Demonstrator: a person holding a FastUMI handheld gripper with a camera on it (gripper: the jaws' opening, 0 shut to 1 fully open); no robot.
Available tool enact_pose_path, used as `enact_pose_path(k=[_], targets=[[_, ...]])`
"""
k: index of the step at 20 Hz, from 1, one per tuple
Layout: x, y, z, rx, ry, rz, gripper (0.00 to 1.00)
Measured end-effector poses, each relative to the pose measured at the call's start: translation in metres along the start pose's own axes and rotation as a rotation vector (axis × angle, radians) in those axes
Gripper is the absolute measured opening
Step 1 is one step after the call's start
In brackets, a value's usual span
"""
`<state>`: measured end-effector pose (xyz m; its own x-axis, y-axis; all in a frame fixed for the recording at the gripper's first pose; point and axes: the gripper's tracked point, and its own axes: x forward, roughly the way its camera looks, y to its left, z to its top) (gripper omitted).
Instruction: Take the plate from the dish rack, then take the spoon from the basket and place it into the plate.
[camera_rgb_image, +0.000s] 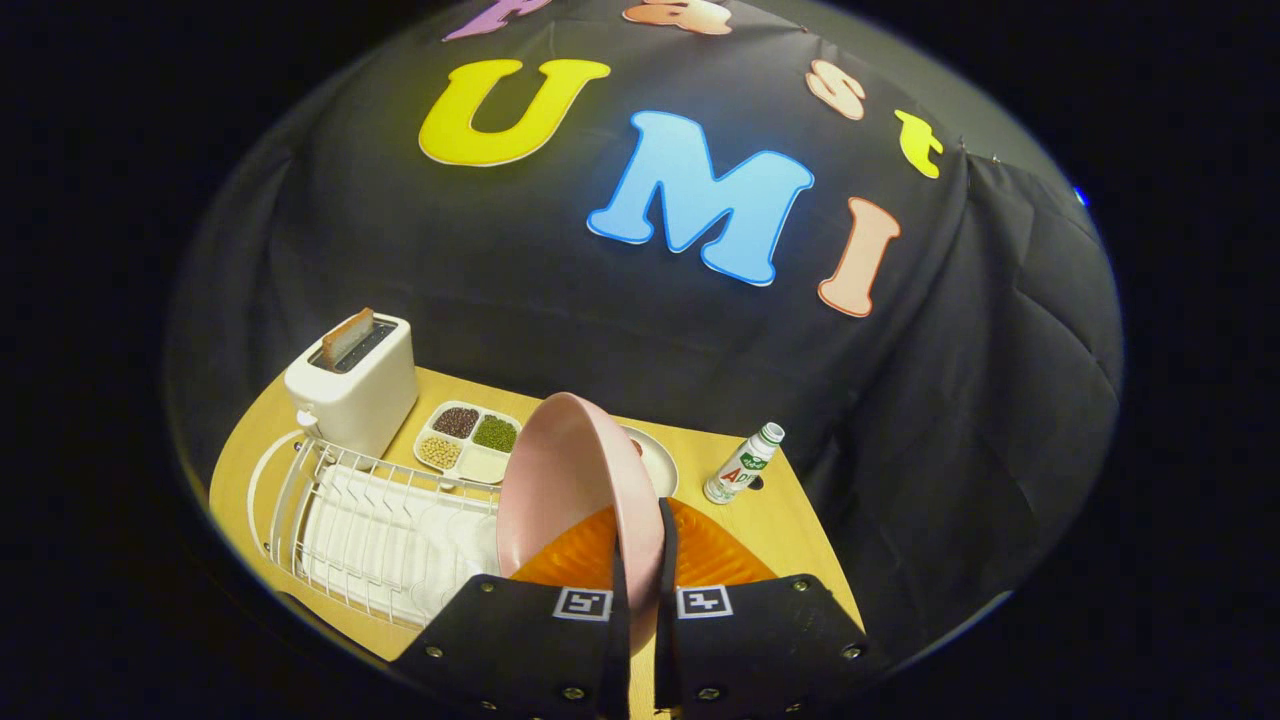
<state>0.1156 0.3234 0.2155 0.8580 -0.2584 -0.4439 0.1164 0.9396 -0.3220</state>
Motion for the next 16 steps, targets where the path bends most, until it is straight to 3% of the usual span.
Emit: enact_pose_path(k=[10, 16], targets=[[-0.049, -0.074, -0.035, 0.14, -0.053, 0.148, 0.09], [-0.067, -0.087, -0.087, 0.224, -0.028, 0.309, 0.09]])
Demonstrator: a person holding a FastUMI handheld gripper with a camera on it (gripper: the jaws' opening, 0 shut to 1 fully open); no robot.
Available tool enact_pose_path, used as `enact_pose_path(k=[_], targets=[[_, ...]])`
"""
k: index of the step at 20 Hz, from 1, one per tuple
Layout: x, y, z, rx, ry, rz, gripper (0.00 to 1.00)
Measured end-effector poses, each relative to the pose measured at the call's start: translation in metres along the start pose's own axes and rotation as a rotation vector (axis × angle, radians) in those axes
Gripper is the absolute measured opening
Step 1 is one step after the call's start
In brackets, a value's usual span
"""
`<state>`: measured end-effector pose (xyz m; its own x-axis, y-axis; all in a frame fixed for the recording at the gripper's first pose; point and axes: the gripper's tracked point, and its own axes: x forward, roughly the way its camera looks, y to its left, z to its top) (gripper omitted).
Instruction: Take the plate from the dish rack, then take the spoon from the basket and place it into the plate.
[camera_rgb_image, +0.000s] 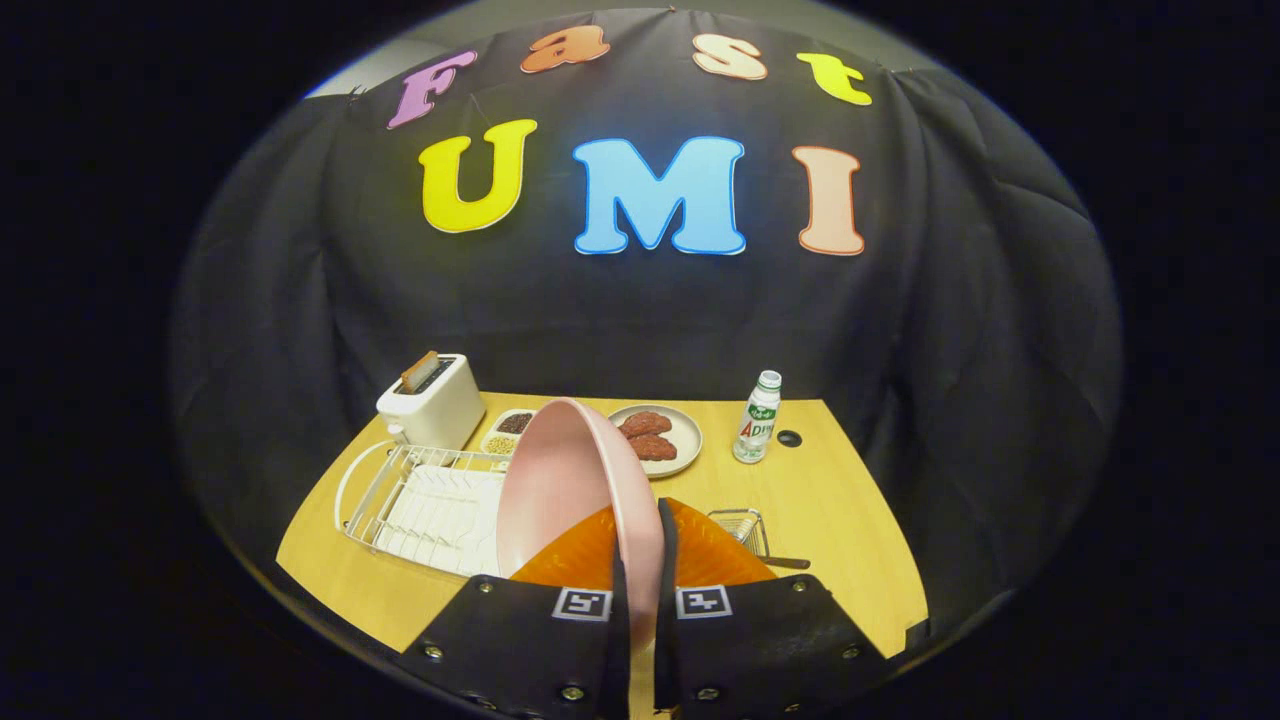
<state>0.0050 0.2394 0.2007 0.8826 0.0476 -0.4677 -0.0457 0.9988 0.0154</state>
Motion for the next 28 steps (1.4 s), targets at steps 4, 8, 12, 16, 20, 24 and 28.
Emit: enact_pose_path(k=[4, 8, 12, 16, 20, 24, 28], targets=[[-0.001, -0.013, -0.046, 0.043, 0.04, 0.07, 0.09], [-0.003, -0.02, -0.093, 0.204, 0.098, 0.171, 0.09], [-0.001, -0.027, -0.14, 0.273, 0.175, 0.244, 0.09], [0.01, -0.028, -0.188, 0.34, 0.266, 0.291, 0.09], [0.024, -0.023, -0.222, 0.424, 0.347, 0.322, 0.09], [0.037, -0.011, -0.243, 0.453, 0.399, 0.351, 0.09], [0.054, 0.002, -0.256, 0.469, 0.433, 0.369, 0.09]])
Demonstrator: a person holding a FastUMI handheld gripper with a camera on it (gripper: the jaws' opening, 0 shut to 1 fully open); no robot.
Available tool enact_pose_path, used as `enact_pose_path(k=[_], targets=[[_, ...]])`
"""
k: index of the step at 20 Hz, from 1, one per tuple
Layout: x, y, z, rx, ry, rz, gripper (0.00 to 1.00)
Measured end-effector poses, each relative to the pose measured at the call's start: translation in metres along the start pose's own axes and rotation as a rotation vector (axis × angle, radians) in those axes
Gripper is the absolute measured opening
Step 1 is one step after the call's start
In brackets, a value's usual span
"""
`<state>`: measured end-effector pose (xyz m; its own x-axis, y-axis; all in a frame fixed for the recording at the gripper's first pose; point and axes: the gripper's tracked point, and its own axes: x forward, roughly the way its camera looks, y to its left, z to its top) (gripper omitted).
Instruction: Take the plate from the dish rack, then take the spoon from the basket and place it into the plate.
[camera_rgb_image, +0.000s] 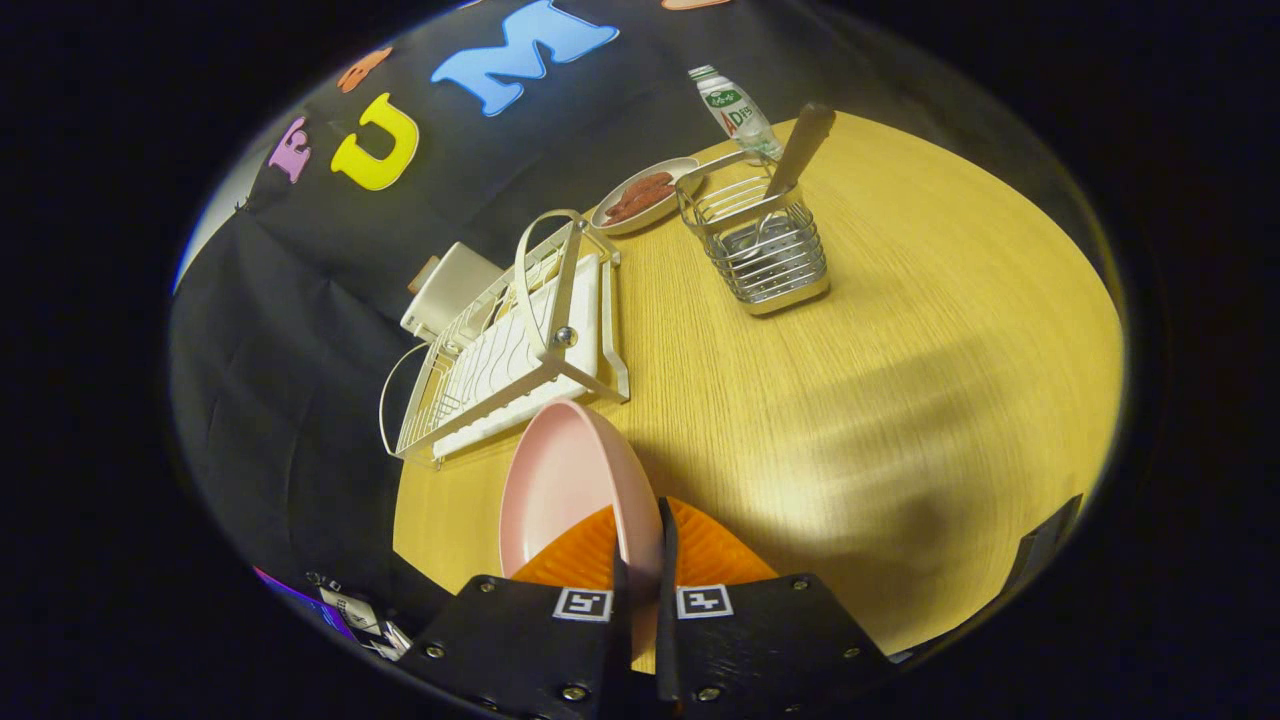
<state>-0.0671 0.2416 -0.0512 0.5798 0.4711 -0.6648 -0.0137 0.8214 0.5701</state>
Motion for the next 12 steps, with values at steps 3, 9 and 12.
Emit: enact_pose_path(k=[3, 9, 12], targets=[[0.013, 0.003, -0.003, 0.0, 0.021, -0.004, 0.11], [0.007, 0.007, 0.018, -0.027, -0.014, 0.011, 0.34], [-0.024, 0.008, 0.05, -0.165, -0.137, -0.035, 0.34]])
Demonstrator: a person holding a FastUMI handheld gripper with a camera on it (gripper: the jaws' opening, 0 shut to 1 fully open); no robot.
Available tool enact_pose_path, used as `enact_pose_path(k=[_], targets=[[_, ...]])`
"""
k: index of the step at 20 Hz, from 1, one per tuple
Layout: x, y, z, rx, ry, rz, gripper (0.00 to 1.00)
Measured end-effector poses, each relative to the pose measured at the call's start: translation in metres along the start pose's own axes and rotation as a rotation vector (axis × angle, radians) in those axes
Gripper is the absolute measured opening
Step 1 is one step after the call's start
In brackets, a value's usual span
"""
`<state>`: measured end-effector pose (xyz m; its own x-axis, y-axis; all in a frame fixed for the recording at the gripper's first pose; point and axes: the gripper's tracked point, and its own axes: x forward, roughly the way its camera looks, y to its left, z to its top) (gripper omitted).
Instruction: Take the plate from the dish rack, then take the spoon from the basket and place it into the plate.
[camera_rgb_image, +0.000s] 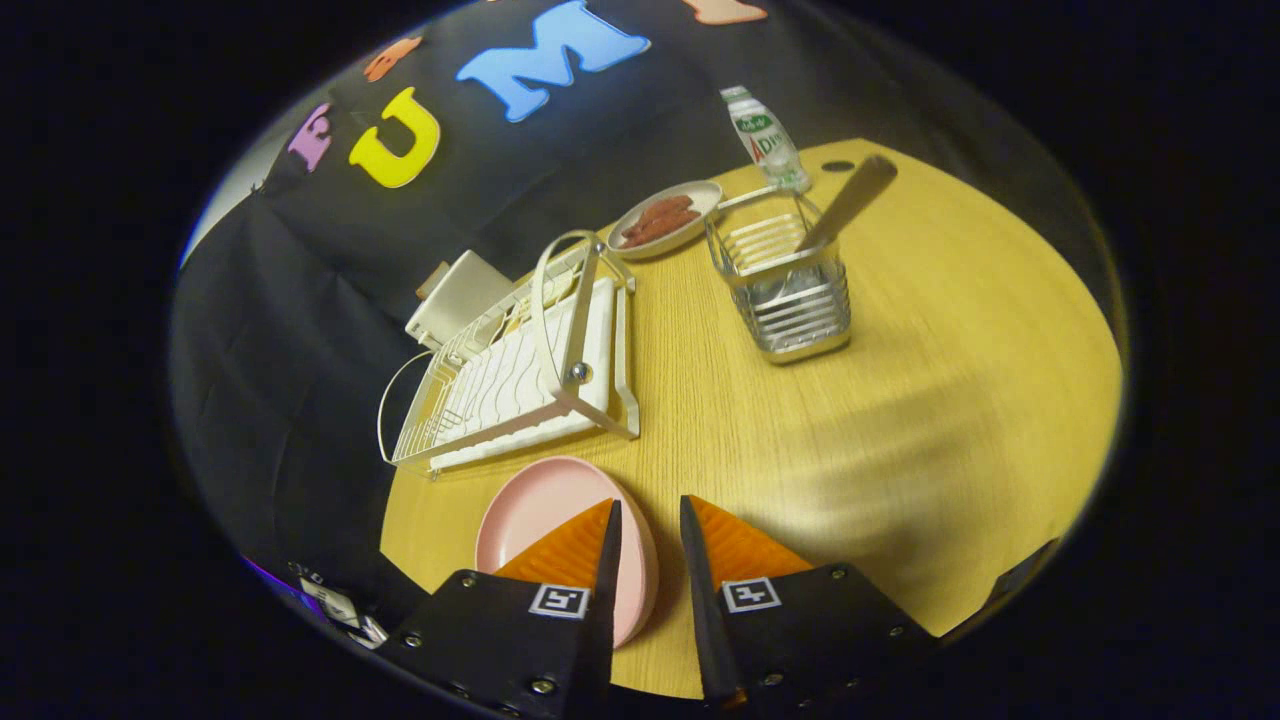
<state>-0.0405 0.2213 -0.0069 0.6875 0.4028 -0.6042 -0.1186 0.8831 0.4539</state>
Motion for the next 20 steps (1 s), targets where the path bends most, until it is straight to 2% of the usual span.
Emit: enact_pose_path(k=[6, 11, 13, 17, 19, 20], targets=[[-0.069, 0.005, 0.074, -0.241, -0.292, -0.059, 0.34], [-0.104, -0.005, 0.106, -0.283, -0.417, -0.094, 0.34], [-0.113, -0.014, 0.109, -0.305, -0.438, -0.116, 0.41], [-0.119, -0.028, 0.117, -0.346, -0.51, -0.123, 0.41], [-0.123, -0.035, 0.124, -0.397, -0.563, -0.133, 0.96], [-0.12, -0.039, 0.122, -0.41, -0.568, -0.131, 0.97]])
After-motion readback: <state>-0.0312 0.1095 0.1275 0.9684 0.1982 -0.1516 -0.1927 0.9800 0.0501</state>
